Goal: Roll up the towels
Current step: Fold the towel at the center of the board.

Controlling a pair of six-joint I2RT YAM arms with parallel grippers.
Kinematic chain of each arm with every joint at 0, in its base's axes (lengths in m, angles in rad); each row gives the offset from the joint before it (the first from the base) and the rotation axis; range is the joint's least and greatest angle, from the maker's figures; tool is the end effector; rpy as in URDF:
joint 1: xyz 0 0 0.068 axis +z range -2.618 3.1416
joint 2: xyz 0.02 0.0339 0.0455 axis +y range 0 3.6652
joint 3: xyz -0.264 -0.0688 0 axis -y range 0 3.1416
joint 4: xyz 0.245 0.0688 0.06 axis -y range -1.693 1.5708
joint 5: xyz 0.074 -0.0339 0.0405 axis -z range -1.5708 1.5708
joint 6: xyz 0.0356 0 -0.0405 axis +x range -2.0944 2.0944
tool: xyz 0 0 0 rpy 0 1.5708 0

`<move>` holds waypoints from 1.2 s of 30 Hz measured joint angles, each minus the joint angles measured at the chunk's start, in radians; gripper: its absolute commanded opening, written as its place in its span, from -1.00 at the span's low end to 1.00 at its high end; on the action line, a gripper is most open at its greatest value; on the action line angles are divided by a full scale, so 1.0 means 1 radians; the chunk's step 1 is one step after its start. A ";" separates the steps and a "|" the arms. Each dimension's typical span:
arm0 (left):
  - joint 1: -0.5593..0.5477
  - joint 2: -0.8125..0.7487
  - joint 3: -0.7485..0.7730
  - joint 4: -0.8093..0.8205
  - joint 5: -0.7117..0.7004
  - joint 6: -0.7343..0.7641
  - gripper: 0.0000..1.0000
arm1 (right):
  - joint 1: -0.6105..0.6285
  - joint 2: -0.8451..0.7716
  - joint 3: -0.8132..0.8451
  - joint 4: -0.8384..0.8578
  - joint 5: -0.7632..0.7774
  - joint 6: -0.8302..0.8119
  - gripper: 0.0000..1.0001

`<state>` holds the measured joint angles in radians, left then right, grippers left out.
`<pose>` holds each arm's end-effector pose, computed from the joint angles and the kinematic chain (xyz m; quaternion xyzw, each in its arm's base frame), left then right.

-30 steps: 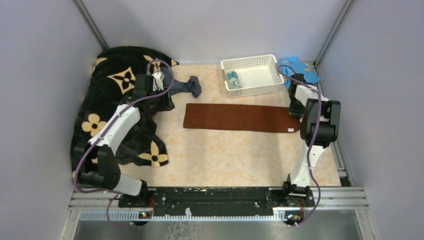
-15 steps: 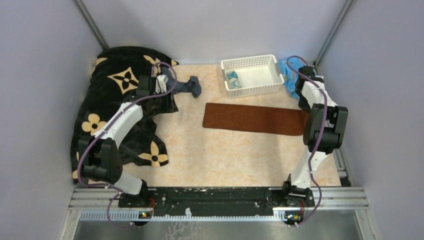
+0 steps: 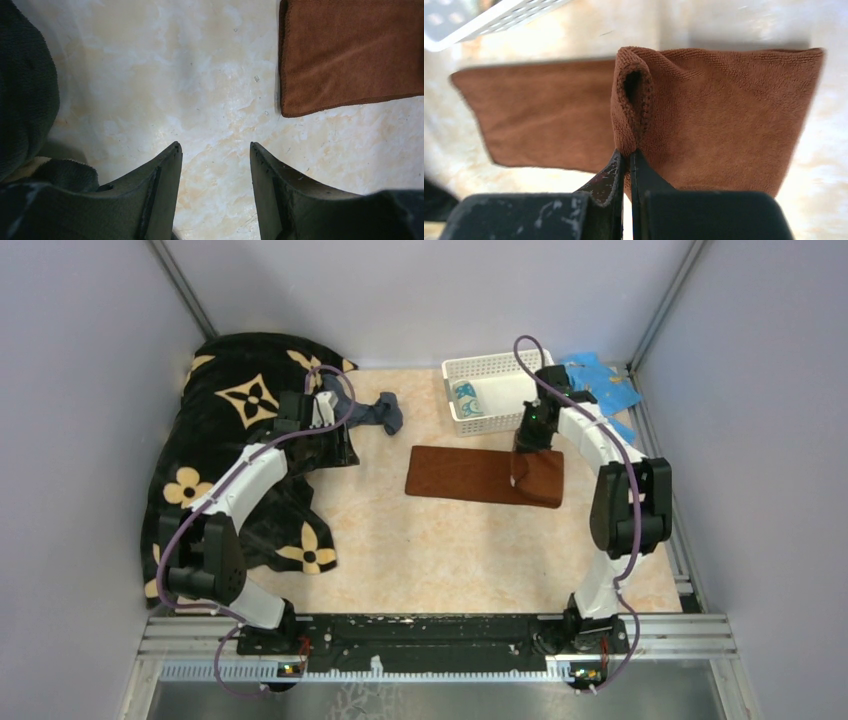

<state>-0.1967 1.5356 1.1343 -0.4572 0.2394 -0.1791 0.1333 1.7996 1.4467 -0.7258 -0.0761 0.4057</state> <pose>0.3226 -0.0729 0.2547 0.0498 0.9301 -0.1746 0.3192 0.3785 0.0535 0.2457 0.1224 0.9615 0.1004 0.2248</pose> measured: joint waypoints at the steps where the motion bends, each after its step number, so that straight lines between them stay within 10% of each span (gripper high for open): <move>1: 0.000 0.000 0.000 0.000 0.001 0.000 0.17 | 0.018 0.000 -0.001 0.009 -0.019 0.023 -1.00; 36: 0.000 0.020 0.000 -0.004 0.027 -0.004 0.17 | 0.387 0.238 0.142 0.241 -0.063 0.351 -1.00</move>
<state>-0.1967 1.5558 1.1343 -0.4610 0.2665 -0.1833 0.5205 2.0377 1.5883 -0.4850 -0.1394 0.7563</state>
